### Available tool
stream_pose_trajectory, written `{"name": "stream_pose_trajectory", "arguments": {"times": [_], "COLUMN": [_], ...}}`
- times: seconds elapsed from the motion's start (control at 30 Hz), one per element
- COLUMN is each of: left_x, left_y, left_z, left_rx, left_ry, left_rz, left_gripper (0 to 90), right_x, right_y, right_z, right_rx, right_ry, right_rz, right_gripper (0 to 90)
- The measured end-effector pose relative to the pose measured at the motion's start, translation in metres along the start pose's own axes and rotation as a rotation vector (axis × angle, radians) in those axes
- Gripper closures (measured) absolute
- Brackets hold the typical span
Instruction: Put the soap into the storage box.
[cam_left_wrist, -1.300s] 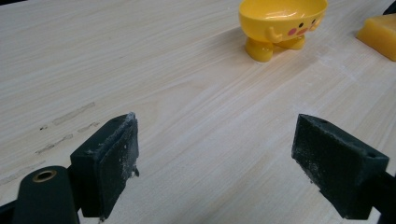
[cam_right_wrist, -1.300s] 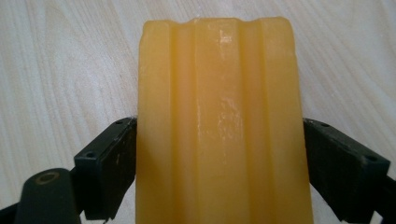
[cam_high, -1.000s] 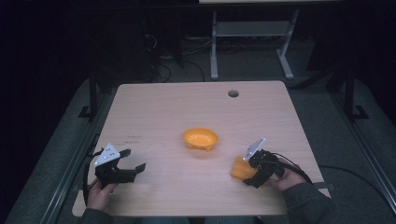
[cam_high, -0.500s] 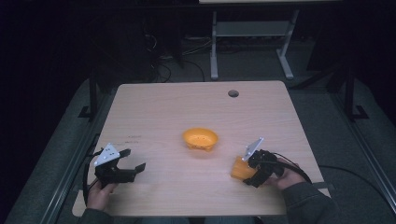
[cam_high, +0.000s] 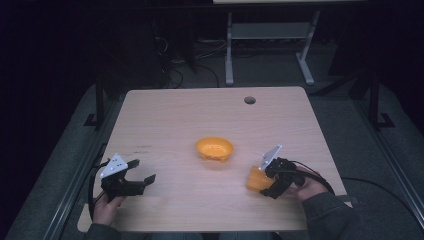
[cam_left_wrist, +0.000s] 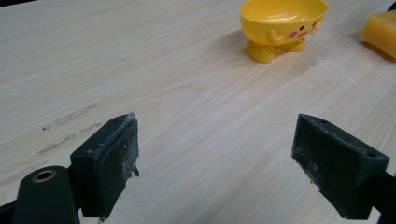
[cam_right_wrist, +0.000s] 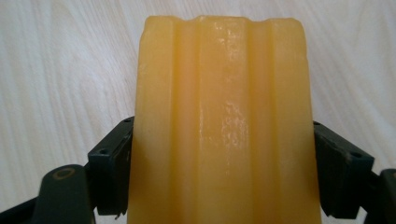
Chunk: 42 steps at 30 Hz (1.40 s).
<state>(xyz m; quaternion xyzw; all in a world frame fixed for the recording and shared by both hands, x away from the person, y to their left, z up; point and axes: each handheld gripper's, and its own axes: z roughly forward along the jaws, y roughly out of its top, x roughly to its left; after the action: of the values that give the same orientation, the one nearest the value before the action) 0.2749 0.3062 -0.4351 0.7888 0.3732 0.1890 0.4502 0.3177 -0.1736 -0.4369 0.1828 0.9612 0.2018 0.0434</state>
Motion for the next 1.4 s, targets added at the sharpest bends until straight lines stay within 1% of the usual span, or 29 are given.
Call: {"name": "stream_pose_trajectory", "arguments": {"times": [0.07,0.1,0.13,0.43,0.53,0.57,0.73,0.83,0.93,1.0,1.07,1.13,1.17,1.23,1.27,1.3,1.4], "left_x": [0.000,0.000,0.000,0.000,0.000,0.001,0.001,0.001,0.001,0.001,0.001,0.001,0.001,0.002,0.002,0.002,0.002], "left_y": [0.000,0.000,0.000,0.000,0.000,0.000,0.000,0.000,0.000,0.000,0.000,0.000,0.000,0.000,0.000,0.000,0.000], "left_z": [0.000,0.000,0.000,0.000,0.000,0.000,0.000,0.000,0.000,0.000,0.000,-0.001,-0.001,-0.001,-0.001,-0.001,-0.001], "left_rx": [-0.001,-0.001,0.000,-0.005,-0.007,-0.007,-0.007,-0.009,-0.009,-0.010,-0.008,-0.010,-0.010,-0.010,-0.009,-0.005,-0.008], "left_ry": [0.000,0.000,0.000,0.001,0.000,0.001,0.002,0.002,0.002,0.002,0.004,0.004,0.004,0.004,0.004,0.004,0.004], "left_rz": [0.000,0.000,0.001,-0.004,-0.004,-0.005,-0.004,-0.006,-0.007,-0.008,-0.005,-0.005,-0.005,-0.005,-0.004,-0.003,-0.005], "left_gripper": [14.1,14.1,14.1,14.1,14.1,14.1,14.1,14.1,14.1,14.1,14.1,14.1,14.1,14.1,14.1,14.1,14.1], "right_x": [-0.001,-0.001,-0.003,-0.009,-0.010,-0.013,-0.016,-0.018,-0.021,-0.022,-0.025,-0.025,-0.025,-0.026,-0.026,-0.028,-0.028], "right_y": [0.003,0.003,0.005,0.019,0.021,0.023,0.026,0.030,0.034,0.035,0.039,0.043,0.043,0.049,0.050,0.052,0.055], "right_z": [-0.006,-0.006,-0.009,-0.018,-0.020,-0.022,-0.023,-0.025,-0.027,-0.027,-0.027,-0.027,-0.027,-0.028,-0.029,-0.029,-0.028], "right_rx": [-0.025,-0.025,-0.036,-0.045,-0.051,-0.058,-0.055,-0.062,-0.087,-0.086,-0.081,-0.082,-0.082,-0.088,-0.092,-0.095,-0.088], "right_ry": [-0.001,-0.001,-0.007,-0.014,-0.016,-0.025,-0.024,-0.026,-0.017,-0.016,-0.024,-0.019,-0.019,-0.022,-0.016,-0.018,-0.017], "right_rz": [0.005,0.005,-0.003,-0.019,-0.019,-0.011,-0.008,-0.007,-0.009,-0.008,-0.020,-0.029,-0.029,-0.037,-0.030,-0.040,-0.041], "right_gripper": [20.7,20.7,20.7,20.6,20.7,20.6,20.7,20.7,20.7,20.6,20.6,20.7,20.7,20.6,20.6,20.6,20.6]}}
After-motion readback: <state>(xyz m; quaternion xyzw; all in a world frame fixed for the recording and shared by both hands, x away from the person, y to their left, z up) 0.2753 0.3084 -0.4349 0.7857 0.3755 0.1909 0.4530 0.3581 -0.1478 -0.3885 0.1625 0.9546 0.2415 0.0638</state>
